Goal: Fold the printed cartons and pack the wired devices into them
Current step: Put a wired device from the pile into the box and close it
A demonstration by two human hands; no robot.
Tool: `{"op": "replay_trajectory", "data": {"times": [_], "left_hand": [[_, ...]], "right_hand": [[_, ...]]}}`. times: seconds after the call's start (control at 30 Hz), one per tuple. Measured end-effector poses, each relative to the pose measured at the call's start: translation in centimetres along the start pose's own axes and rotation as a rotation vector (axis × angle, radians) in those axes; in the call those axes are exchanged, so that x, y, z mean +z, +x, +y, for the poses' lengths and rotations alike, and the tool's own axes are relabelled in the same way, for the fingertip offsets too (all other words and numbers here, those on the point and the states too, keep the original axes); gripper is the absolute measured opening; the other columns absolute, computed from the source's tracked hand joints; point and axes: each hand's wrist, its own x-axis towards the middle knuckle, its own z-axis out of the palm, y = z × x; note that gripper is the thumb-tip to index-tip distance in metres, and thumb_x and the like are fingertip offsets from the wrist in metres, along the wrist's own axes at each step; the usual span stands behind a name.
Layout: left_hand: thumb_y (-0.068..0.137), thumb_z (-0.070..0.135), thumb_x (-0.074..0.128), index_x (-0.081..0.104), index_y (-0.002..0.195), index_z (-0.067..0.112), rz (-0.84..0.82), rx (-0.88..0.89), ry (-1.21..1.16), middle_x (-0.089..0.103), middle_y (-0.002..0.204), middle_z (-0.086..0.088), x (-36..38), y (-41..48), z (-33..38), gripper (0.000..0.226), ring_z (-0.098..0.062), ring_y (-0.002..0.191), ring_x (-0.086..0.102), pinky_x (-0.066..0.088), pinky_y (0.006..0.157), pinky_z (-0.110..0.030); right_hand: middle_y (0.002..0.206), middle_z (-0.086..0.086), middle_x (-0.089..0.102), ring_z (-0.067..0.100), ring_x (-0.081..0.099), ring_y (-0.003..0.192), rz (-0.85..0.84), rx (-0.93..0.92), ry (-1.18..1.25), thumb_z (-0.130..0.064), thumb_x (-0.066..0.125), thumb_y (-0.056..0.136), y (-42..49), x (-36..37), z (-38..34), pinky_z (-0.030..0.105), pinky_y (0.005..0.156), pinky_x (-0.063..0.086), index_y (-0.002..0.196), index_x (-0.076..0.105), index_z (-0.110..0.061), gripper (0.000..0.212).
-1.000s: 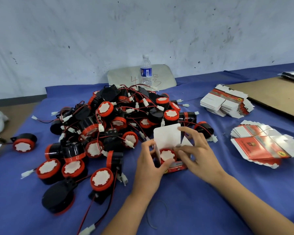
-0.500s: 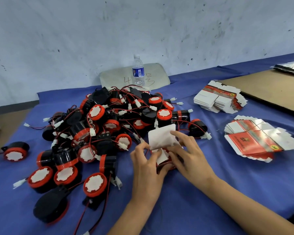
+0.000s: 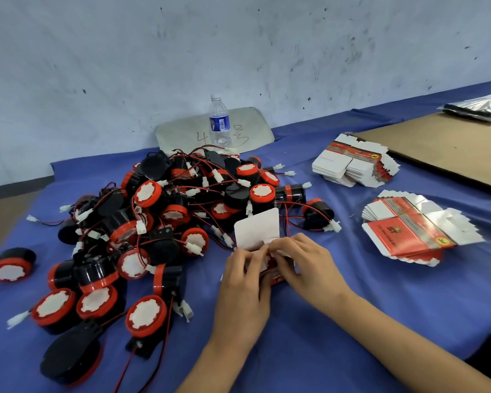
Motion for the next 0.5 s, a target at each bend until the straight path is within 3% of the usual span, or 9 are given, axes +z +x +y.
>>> {"op": "replay_trajectory", "data": {"times": [0.17,0.27,0.43,0.5], "left_hand": [[0.08,0.004,0.071,0.065,0.119,0.018,-0.007,0.022,0.035,0.054,0.108,-0.001,0.1,0.0,-0.3,0.042,-0.02,0.097,0.054,0.052,0.083,-0.033],[0.078,0.01,0.073,0.065,0.12,0.022,-0.021,0.03,0.111,0.053,0.108,-0.004,0.3,0.0,-0.1,0.043,-0.024,0.093,0.053,0.053,0.08,-0.036],[0.075,0.029,0.077,0.067,0.107,0.025,-0.045,0.008,0.286,0.055,0.107,-0.004,0.8,0.5,0.6,0.034,-0.027,0.094,0.056,0.051,0.091,-0.045],[0.076,0.033,0.075,0.067,0.107,0.023,-0.06,0.001,0.307,0.055,0.108,-0.004,0.9,0.7,1.0,0.033,-0.027,0.099,0.056,0.051,0.09,-0.042]], "right_hand": [[0.087,0.001,0.067,0.018,0.063,0.077,0.057,0.158,0.132,-0.003,0.071,0.079,-0.3,0.6,0.5,0.025,0.064,0.049,0.088,0.065,-0.01,0.012],[0.089,-0.001,0.067,0.013,0.064,0.081,0.086,0.231,0.23,-0.004,0.07,0.082,-0.3,0.5,0.7,0.024,0.072,0.05,0.086,0.066,-0.011,0.01],[0.085,0.002,0.066,0.018,0.061,0.084,0.028,0.234,0.248,0.0,0.07,0.081,-0.1,0.2,0.5,0.029,0.074,0.049,0.085,0.069,-0.011,0.013],[0.084,0.001,0.067,0.017,0.061,0.085,0.019,0.238,0.26,0.001,0.069,0.082,0.0,0.1,0.4,0.027,0.076,0.049,0.086,0.071,-0.011,0.013]]}}
